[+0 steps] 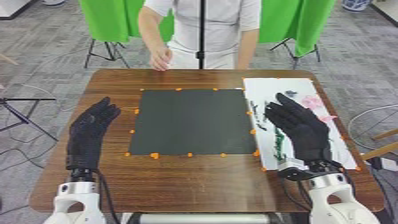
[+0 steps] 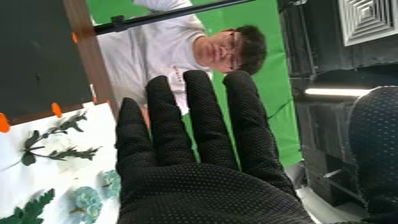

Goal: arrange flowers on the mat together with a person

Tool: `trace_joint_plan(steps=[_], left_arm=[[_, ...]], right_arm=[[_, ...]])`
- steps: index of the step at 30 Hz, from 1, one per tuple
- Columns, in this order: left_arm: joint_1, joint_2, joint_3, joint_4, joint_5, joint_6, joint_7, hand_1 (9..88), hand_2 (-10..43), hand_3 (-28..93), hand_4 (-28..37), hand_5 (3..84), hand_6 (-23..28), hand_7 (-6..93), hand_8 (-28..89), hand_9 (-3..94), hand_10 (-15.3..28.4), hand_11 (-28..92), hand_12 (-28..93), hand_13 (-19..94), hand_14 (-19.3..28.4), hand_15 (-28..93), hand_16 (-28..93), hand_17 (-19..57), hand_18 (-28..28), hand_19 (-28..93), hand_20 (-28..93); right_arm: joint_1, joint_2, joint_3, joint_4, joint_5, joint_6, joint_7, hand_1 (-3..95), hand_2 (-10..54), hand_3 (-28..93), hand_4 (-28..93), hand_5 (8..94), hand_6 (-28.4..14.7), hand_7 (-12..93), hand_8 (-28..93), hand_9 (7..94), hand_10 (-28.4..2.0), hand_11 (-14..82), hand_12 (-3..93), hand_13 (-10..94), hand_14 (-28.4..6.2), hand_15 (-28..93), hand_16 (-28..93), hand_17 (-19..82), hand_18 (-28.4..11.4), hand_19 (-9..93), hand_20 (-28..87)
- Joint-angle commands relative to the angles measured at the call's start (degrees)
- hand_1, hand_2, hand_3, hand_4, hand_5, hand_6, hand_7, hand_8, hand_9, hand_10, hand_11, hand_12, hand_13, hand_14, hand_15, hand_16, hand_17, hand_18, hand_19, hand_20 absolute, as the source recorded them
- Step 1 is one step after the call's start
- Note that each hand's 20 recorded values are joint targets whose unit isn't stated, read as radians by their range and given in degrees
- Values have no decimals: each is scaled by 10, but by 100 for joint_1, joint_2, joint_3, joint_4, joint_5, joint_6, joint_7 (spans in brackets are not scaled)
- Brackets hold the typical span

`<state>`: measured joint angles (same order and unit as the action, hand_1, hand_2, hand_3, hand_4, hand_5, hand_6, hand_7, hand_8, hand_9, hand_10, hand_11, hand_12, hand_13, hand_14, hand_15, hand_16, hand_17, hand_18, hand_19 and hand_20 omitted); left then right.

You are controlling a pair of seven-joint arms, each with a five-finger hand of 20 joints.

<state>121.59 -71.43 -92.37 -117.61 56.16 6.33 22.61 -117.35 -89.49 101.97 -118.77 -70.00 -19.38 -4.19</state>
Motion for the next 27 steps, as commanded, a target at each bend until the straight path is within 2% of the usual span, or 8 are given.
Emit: trace_joint_plan(steps=[1,3,6,10,14,15,17,27], left_arm=[[25,-54,-31,6,-20,98,-52,267,-89,668,-179,468,19,165,-67,437,117,180,150,359,160,144,61,61,147,100,228],[38,-54,-26,-3,-89,140,-24,268,-88,668,-180,469,19,166,-67,438,116,181,151,359,160,145,61,61,147,101,227],[-69,9,23,79,-64,28,-66,267,-88,668,-179,469,18,167,-67,438,116,182,151,359,160,147,61,60,147,101,227],[-167,76,85,150,-10,-23,12,263,-92,673,-178,469,18,167,-67,438,117,182,151,360,161,147,60,63,143,95,222],[-163,93,30,154,-97,-41,132,262,-94,675,-178,474,21,168,-69,442,119,184,151,367,163,145,56,81,134,89,224],[-167,112,83,162,-130,84,272,262,-94,676,-178,474,21,168,-69,442,120,184,150,367,162,145,55,84,132,89,225],[-173,91,106,159,-226,116,352,259,-95,678,-177,476,21,169,-69,447,122,185,150,374,162,145,54,91,129,86,227],[-207,57,172,170,-266,188,384,258,-95,680,-183,484,19,176,-71,455,124,192,149,383,164,153,53,96,128,78,239]], right_arm=[[-45,-69,-3,-10,50,-54,72,96,35,735,-171,440,-28,84,-73,451,-151,51,115,336,-168,97,148,150,-147,64,208],[18,-64,-30,-3,28,-96,32,96,34,735,-171,442,-28,83,-73,451,-151,51,114,337,-168,97,149,150,-148,65,208],[54,-39,-30,-8,-14,-81,-47,96,35,735,-172,442,-28,83,-73,451,-151,51,115,337,-168,97,149,150,-148,66,208],[-14,64,-121,-3,44,284,-321,98,36,737,-172,448,-29,87,-72,451,-151,52,116,337,-167,98,150,150,-149,68,209],[29,73,-136,10,48,347,-397,99,36,744,-174,455,-28,93,-75,454,-152,52,117,338,-166,98,150,154,-147,66,208],[26,85,-135,10,49,339,-379,100,36,745,-174,456,-28,94,-75,455,-152,52,117,338,-166,97,149,154,-147,66,208],[1,90,-138,0,37,342,-371,100,36,746,-174,457,-28,95,-76,456,-153,53,118,338,-165,98,149,154,-147,66,209],[-62,70,-147,-36,102,639,-359,107,39,748,-175,467,-27,105,-77,444,-154,50,119,338,-163,100,153,155,-147,71,212]])
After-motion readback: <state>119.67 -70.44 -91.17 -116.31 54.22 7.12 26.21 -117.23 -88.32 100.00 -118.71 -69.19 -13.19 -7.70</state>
